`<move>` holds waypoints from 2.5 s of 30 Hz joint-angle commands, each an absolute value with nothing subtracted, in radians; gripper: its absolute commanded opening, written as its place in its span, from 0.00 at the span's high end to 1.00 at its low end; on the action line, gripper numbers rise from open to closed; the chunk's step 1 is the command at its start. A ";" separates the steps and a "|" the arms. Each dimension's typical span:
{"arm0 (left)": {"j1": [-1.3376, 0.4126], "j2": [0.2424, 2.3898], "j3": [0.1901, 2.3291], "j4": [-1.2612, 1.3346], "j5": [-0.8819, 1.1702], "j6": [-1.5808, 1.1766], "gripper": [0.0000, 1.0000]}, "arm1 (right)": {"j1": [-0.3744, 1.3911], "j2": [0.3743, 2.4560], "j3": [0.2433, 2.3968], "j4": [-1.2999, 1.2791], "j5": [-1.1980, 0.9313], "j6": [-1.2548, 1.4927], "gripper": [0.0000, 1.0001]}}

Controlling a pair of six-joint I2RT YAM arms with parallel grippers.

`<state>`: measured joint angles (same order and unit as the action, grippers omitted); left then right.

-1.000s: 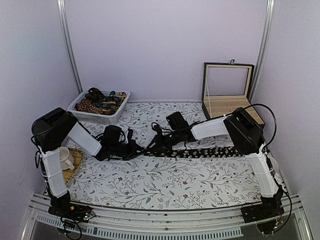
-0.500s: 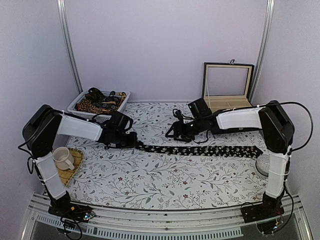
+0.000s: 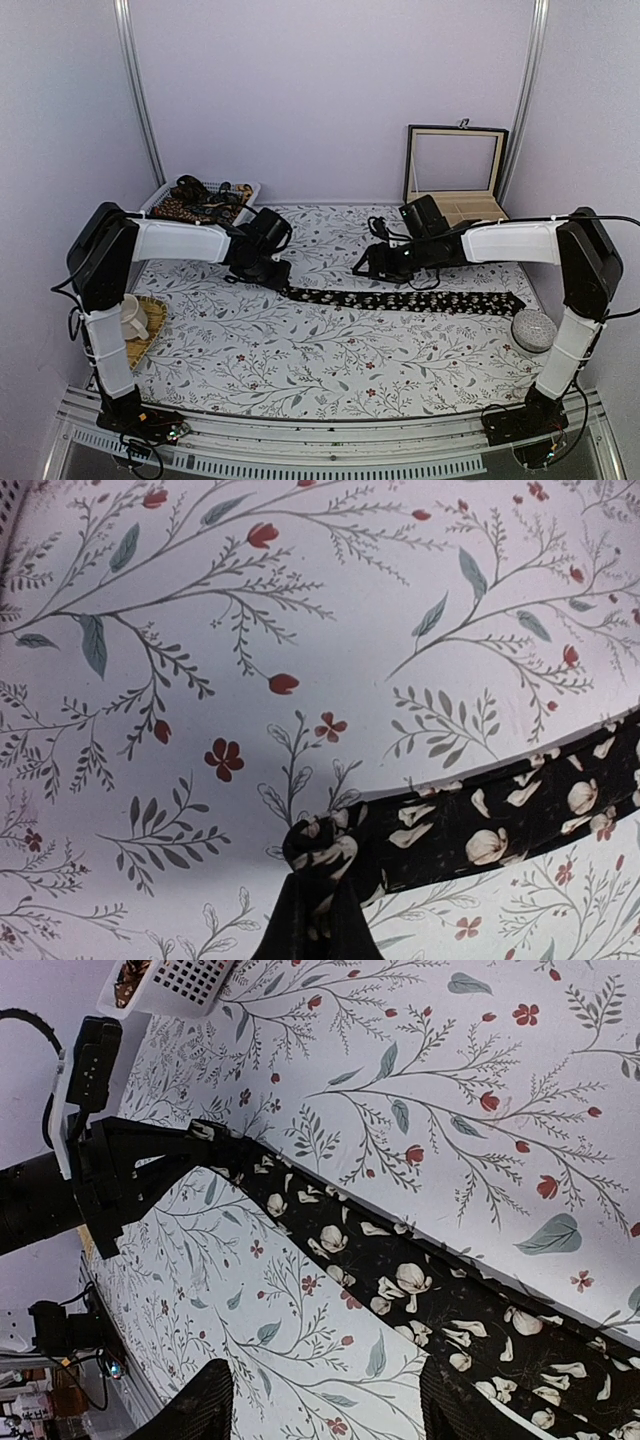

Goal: Roll the ties
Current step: Roll the tie at the center of the board.

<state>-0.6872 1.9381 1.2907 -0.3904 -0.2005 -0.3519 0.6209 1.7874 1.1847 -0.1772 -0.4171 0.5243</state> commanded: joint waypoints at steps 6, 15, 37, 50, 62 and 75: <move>-0.696 1.953 1.351 -0.504 -0.176 -0.248 1.00 | 0.621 1.739 1.165 -0.188 -0.377 0.504 0.35; -0.741 2.033 1.435 -0.609 -0.340 -0.245 1.00 | 0.620 1.773 1.150 -0.178 -0.368 0.515 0.32; -0.920 2.210 1.671 -0.885 -0.834 -0.288 1.00 | 0.613 1.826 1.150 -0.149 -0.406 0.547 0.31; -0.985 2.345 1.772 -0.982 -0.944 -0.272 1.00 | 0.568 1.832 1.105 -0.097 -0.471 0.597 0.31; -1.005 2.384 1.795 -0.939 -0.871 -0.252 1.00 | 0.552 1.814 1.088 -0.092 -0.471 0.604 0.31; -0.982 2.362 1.778 -0.856 -0.721 -0.233 0.78 | 0.538 1.792 1.091 -0.100 -0.471 0.600 0.27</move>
